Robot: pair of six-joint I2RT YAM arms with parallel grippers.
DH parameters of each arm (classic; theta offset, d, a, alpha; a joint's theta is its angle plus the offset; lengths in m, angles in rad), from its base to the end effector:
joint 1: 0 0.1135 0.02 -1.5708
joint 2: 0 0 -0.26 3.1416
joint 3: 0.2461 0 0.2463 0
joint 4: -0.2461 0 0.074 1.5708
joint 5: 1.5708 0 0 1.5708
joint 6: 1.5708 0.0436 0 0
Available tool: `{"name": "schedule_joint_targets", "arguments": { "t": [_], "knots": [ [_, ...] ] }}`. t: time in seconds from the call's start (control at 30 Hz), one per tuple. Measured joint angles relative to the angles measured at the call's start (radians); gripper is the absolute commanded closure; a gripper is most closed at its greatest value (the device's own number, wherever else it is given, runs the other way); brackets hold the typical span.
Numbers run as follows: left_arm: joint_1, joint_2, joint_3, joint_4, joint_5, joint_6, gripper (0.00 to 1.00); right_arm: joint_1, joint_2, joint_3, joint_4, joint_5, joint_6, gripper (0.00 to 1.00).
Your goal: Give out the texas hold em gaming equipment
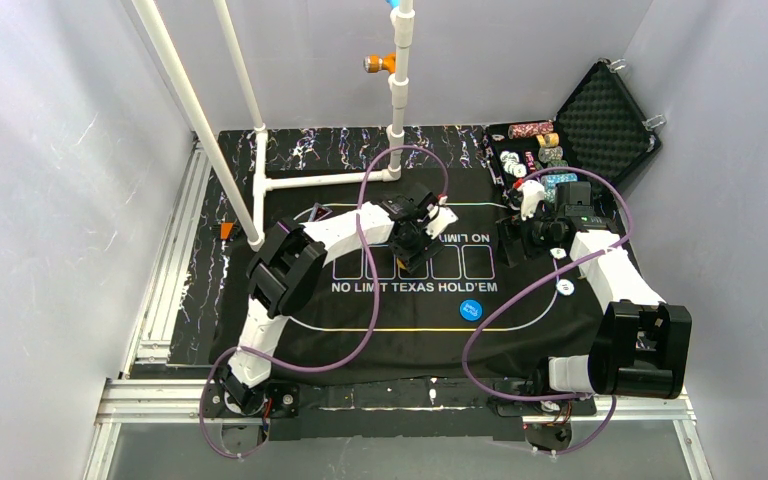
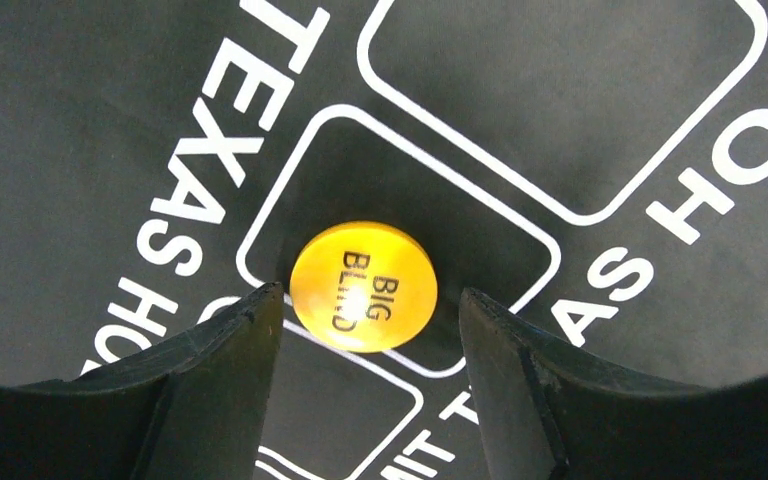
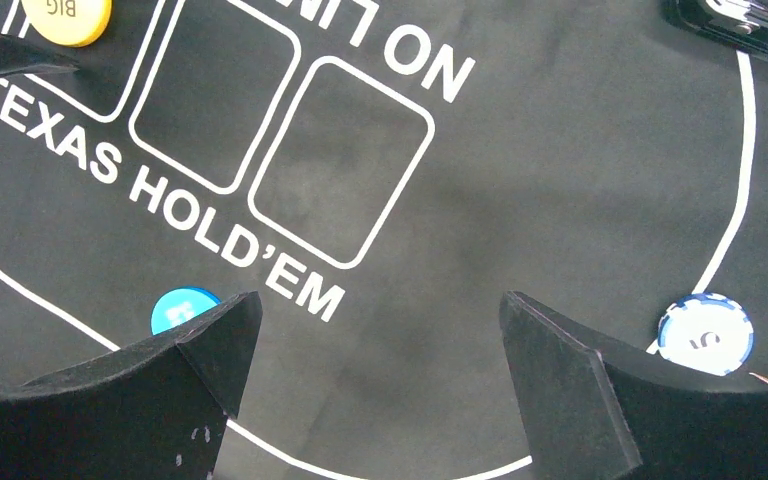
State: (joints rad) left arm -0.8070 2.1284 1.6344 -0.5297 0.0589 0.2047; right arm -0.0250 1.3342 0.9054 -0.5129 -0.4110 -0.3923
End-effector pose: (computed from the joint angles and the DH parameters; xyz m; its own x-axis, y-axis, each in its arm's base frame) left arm 0.3146 -0.3322 0.1733 -0.4275 0.7398 -0.5196 0.8467 0.5290 0.0565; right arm 0.2687 0.0107 0.2294 -0.6658 -0.3339 -0.6672 -0.5050 0.8600 0.0735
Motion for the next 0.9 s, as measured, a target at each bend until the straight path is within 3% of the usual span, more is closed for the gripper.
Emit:
{"name": "schedule_joint_targets", "arguments": {
  "t": [0.2, 0.57, 0.73, 0.9],
  "knots": [
    [-0.011, 0.030, 0.033, 0.006, -0.023, -0.004, 0.46, 0.000, 0.000, 0.000, 0.000, -0.005, 0.000, 0.00],
    [-0.016, 0.033, 0.037, 0.004, -0.021, -0.003, 0.75, 0.000, 0.000, 0.000, 0.000, -0.005, -0.003, 0.00],
    [-0.015, 0.016, 0.029, -0.044, 0.014, 0.004, 0.78, -0.001, 0.000, 0.000, 0.000, -0.011, -0.003, 0.00],
    [-0.010, -0.102, -0.070, -0.096, 0.063, 0.020, 0.78, -0.001, 0.000, 0.000, -0.001, -0.024, -0.005, 0.00]
  ]
}}
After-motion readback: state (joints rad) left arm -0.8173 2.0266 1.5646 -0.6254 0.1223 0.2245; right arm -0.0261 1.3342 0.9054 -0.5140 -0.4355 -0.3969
